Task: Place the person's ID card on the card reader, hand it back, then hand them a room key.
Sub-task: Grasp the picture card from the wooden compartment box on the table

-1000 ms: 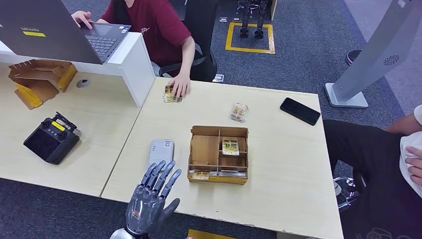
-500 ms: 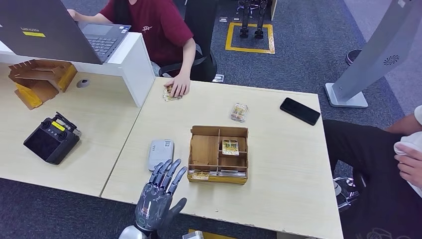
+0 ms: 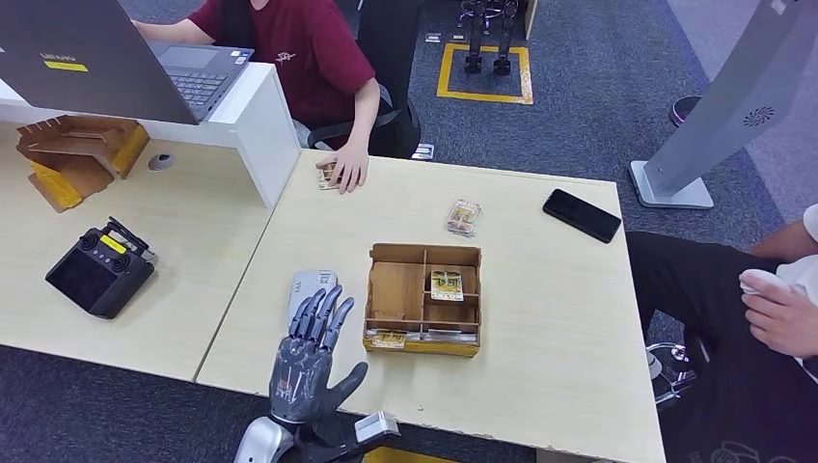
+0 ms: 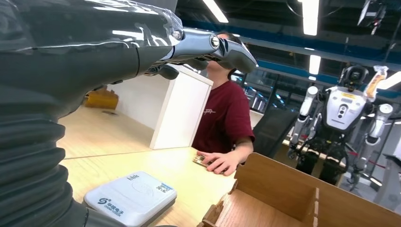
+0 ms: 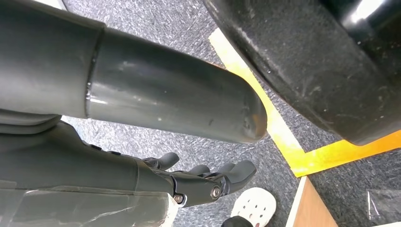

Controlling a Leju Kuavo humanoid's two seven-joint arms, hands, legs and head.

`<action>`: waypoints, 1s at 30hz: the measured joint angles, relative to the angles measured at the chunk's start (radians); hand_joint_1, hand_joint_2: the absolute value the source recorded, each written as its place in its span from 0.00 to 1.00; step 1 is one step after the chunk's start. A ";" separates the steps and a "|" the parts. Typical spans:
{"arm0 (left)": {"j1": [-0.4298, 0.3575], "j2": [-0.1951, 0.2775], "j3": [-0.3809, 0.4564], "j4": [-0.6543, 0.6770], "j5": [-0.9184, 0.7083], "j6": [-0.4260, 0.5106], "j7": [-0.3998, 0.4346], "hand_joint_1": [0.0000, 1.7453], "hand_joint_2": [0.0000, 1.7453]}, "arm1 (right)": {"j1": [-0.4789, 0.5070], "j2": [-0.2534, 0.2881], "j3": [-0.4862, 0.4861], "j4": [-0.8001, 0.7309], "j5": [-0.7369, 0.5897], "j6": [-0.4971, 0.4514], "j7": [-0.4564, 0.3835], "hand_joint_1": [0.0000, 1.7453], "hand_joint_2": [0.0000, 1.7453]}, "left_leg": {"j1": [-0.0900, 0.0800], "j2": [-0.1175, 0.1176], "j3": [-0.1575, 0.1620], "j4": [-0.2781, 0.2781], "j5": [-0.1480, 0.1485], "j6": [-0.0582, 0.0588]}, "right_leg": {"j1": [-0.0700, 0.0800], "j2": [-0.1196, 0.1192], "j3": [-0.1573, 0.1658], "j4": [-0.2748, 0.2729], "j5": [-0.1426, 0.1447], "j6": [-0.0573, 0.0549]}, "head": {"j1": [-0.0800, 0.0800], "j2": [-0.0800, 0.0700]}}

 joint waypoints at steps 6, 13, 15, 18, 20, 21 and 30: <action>-0.027 -0.030 0.030 0.066 0.012 0.000 -0.014 0.00 1.00 | 0.000 0.000 0.007 -0.001 0.000 0.008 0.005 0.00 0.00 | 0.000 0.000 0.000 0.000 0.000 0.000 | 0.000 0.000 0.000 0.000 0.000 0.000 | 0.000 0.000; -0.032 -0.051 0.039 0.130 0.025 0.000 -0.035 0.00 1.00 | 0.000 0.000 0.020 -0.009 -0.001 0.023 0.010 0.00 0.00 | 0.000 0.000 0.000 0.000 0.000 0.000 | 0.000 0.000 0.000 0.000 0.000 0.000 | 0.000 0.000; -0.033 -0.056 0.042 0.139 0.024 0.000 -0.038 0.00 1.00 | 0.000 0.000 0.021 -0.011 -0.001 0.024 0.011 0.00 0.00 | 0.000 0.000 0.000 0.000 0.000 0.000 | 0.000 0.000 0.000 0.000 0.000 0.000 | 0.000 0.000; -0.034 -0.059 0.046 0.149 0.024 0.000 -0.043 0.00 1.00 | 0.001 0.000 0.022 -0.012 -0.001 0.024 0.012 0.00 0.00 | 0.000 0.000 0.000 0.000 0.000 0.000 | 0.000 0.000 0.000 0.000 0.000 0.000 | 0.000 0.000; -0.034 -0.061 0.049 0.154 0.025 0.000 -0.054 0.00 1.00 | 0.001 0.000 0.022 -0.014 -0.001 0.025 0.012 0.00 0.00 | 0.000 0.000 0.000 0.000 0.000 0.000 | 0.000 0.000 0.000 0.000 0.000 0.000 | 0.000 0.000; -0.034 -0.063 0.051 0.156 0.026 0.000 -0.065 0.00 1.00 | 0.001 0.000 0.023 -0.016 -0.001 0.026 0.012 0.00 0.00 | 0.000 0.000 0.000 0.000 0.000 0.000 | 0.000 0.000 0.000 0.000 0.000 0.000 | 0.000 0.000; -0.034 -0.096 0.082 0.162 0.020 0.000 -0.109 0.00 1.00 | 0.003 0.000 0.028 -0.032 0.000 0.054 0.019 0.00 0.00 | 0.000 0.000 0.000 0.000 0.000 0.000 | 0.000 0.000 0.000 0.000 0.000 0.000 | 0.000 0.000</action>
